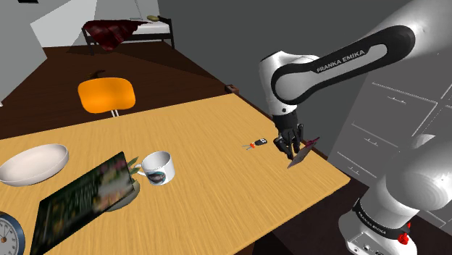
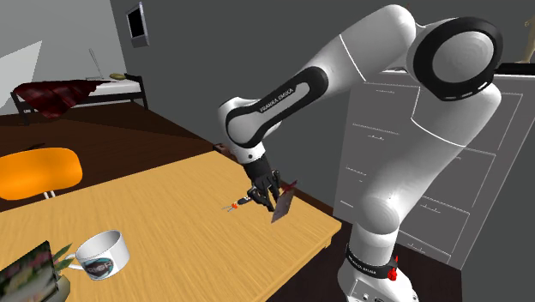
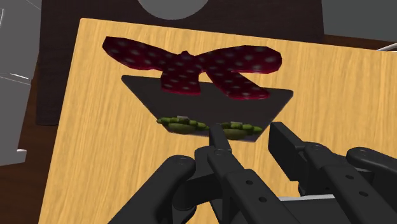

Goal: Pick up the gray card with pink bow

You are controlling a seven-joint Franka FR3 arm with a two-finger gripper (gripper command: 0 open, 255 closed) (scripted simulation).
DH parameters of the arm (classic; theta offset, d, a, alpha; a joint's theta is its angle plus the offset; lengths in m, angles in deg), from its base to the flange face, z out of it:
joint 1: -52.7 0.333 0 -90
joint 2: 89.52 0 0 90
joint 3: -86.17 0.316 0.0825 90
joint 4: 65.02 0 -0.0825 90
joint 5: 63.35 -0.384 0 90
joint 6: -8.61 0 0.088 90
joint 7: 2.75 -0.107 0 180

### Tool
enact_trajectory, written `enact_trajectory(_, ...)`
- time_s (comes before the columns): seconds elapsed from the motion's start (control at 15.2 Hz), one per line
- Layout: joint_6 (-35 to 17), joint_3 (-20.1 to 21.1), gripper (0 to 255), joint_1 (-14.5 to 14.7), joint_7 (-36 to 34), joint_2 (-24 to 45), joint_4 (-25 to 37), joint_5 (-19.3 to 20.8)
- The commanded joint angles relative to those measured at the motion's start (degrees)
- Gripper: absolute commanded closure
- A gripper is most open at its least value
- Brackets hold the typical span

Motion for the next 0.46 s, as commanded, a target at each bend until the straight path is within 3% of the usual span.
enact_trajectory(0.0,1.93,-0.1,255,0.07,0.04,-0.9,1.02,-0.07)
enact_trajectory(0.4,5.49,-0.4,255,0.07,0.22,-2.37,3.13,-0.05)
